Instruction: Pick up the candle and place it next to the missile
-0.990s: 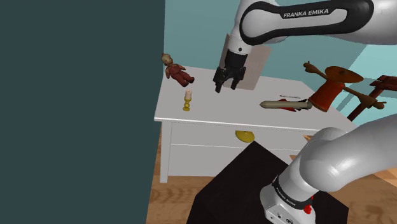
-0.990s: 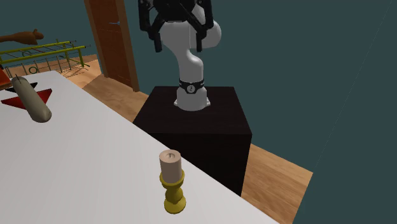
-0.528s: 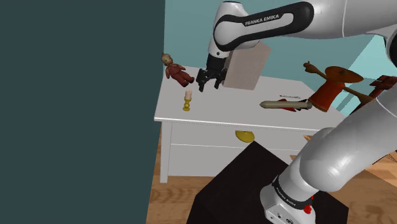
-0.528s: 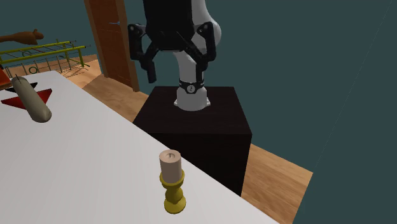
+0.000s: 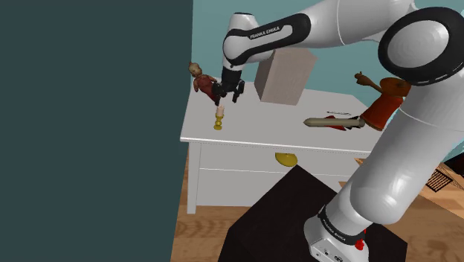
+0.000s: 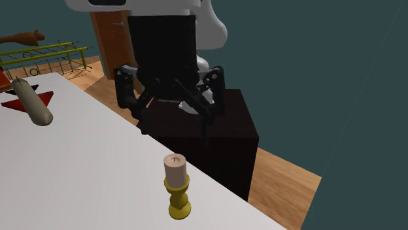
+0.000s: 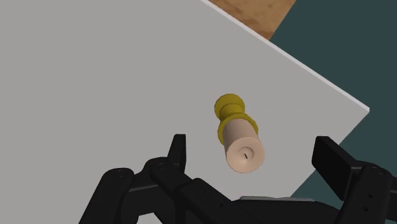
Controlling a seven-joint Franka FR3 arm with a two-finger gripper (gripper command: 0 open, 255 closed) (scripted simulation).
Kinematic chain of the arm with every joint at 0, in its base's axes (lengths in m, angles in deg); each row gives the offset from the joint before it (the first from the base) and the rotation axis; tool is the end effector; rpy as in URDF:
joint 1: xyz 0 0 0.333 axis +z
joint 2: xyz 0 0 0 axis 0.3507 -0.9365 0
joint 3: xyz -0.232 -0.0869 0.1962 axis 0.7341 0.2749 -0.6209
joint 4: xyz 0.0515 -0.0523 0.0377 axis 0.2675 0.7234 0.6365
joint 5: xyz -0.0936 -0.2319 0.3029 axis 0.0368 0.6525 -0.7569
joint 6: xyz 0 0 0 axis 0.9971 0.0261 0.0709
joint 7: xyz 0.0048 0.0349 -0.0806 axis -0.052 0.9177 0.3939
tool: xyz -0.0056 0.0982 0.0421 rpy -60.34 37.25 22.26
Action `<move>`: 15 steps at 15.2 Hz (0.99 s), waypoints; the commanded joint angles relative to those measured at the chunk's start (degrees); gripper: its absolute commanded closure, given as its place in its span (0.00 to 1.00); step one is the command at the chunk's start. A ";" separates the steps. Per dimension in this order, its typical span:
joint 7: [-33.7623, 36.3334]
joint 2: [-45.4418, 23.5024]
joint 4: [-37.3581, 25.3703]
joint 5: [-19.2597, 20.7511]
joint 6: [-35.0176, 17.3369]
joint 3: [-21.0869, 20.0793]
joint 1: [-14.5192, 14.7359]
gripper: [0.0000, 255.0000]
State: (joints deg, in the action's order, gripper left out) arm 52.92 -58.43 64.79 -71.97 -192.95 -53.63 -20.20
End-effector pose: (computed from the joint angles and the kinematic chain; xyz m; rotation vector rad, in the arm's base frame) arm 0.5855 -0.0023 0.4177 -3.1110 0.2584 -0.0330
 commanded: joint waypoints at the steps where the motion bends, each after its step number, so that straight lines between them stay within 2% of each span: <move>1: 0.16 -4.28 -4.26 0.15 -0.21 -0.02 0.05 0.00; 9: 0.12 -7.35 -2.19 0.08 -5.39 -0.07 0.09 0.00; 15: 0.12 -7.35 -2.19 0.08 -5.39 -0.07 0.09 0.00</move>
State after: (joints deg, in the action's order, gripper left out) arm 53.04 -65.78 62.60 -71.89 -198.32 -53.70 -20.11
